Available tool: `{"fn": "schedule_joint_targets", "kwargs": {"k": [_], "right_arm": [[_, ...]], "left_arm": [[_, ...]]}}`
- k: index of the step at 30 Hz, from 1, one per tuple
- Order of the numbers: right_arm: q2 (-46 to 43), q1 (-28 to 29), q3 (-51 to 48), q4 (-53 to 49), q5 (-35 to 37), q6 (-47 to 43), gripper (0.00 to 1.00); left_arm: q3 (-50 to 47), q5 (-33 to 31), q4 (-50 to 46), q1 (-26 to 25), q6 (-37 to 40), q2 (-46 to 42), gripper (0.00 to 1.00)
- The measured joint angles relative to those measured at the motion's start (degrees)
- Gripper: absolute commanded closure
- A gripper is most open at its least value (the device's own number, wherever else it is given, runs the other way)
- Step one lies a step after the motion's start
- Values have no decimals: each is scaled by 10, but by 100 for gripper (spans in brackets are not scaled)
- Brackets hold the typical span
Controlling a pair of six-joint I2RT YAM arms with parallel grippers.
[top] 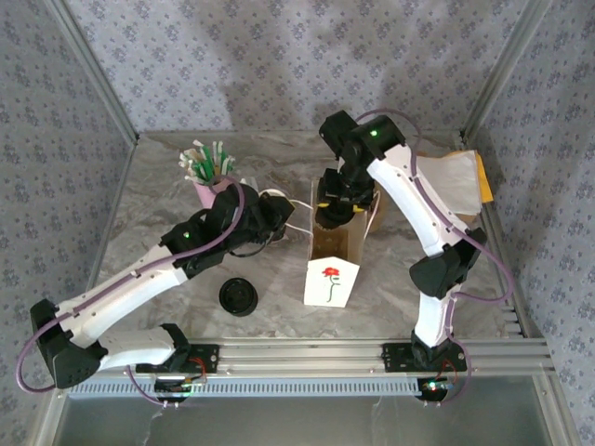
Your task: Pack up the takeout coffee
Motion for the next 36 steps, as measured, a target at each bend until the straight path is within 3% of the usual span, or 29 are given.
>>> {"fn": "schedule_joint_targets", "kwargs": {"k": [16,30,36], "right_arm": [[26,-32,66,0,-23,-34,46],[90,-22,156,0,-35,-47,47],[86,-5,147,0,-31,-46,47]], "left_arm": [[34,0,19,-12,-13,33,91],[23,-11,16,-14,-20,15,88],[9,-13,9,-9,-24,-3,93]]}}
